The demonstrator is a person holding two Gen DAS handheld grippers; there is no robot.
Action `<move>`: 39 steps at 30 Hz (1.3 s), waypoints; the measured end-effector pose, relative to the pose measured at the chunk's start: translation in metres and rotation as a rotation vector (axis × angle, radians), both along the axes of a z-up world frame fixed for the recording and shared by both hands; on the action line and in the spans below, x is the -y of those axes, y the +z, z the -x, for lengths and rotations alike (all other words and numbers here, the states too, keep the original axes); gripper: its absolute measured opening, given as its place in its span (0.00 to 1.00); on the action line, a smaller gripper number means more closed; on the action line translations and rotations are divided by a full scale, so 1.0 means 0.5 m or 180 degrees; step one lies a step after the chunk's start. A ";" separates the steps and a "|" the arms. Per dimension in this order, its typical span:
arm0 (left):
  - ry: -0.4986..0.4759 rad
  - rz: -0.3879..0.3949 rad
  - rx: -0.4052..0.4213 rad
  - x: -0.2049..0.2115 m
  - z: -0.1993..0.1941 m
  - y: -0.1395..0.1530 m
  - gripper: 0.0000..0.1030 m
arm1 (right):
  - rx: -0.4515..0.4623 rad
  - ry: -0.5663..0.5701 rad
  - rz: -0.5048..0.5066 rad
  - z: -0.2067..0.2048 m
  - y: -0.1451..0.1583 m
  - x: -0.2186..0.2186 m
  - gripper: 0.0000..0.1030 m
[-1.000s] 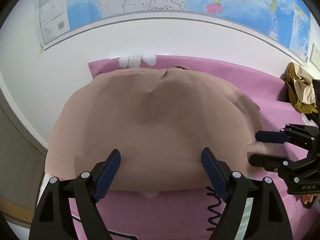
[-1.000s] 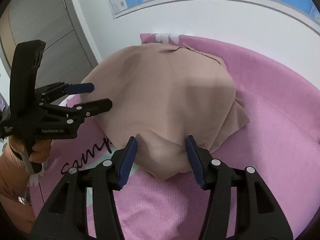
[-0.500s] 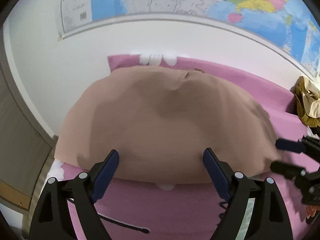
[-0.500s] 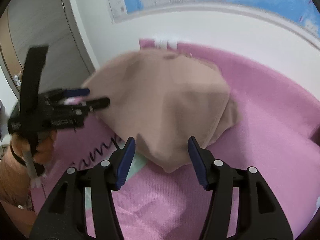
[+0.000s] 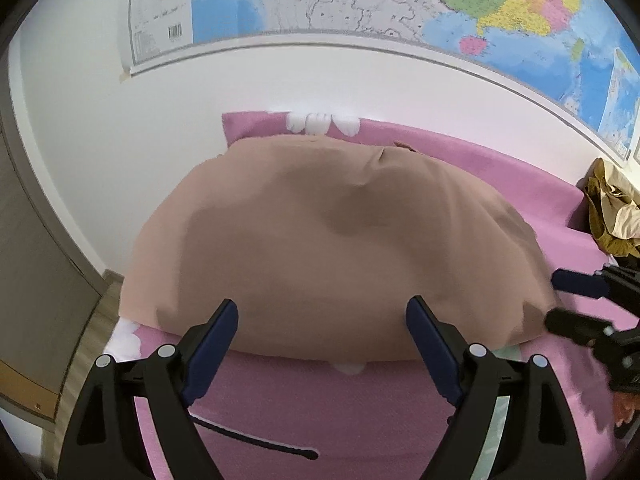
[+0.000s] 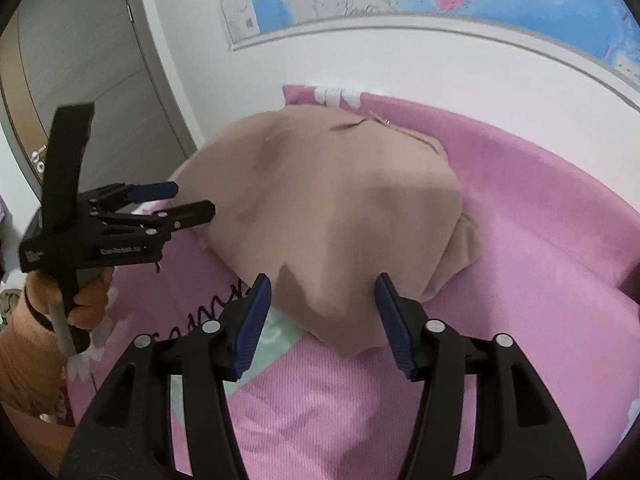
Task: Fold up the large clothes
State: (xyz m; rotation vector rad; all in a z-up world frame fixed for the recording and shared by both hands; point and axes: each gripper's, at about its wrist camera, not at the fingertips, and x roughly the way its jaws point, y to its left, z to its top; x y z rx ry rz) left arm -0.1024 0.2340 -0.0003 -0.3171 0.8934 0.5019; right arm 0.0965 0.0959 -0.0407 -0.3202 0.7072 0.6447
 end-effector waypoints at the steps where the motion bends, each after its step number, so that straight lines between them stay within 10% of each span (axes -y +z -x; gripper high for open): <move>1: 0.0016 0.0037 -0.0021 -0.003 -0.002 -0.006 0.80 | -0.0027 0.0001 0.0045 -0.003 -0.010 -0.005 0.50; 39: 0.0178 -0.0198 0.0243 0.118 0.029 0.045 0.93 | 0.0181 -0.0201 -0.0177 0.030 0.002 0.035 0.71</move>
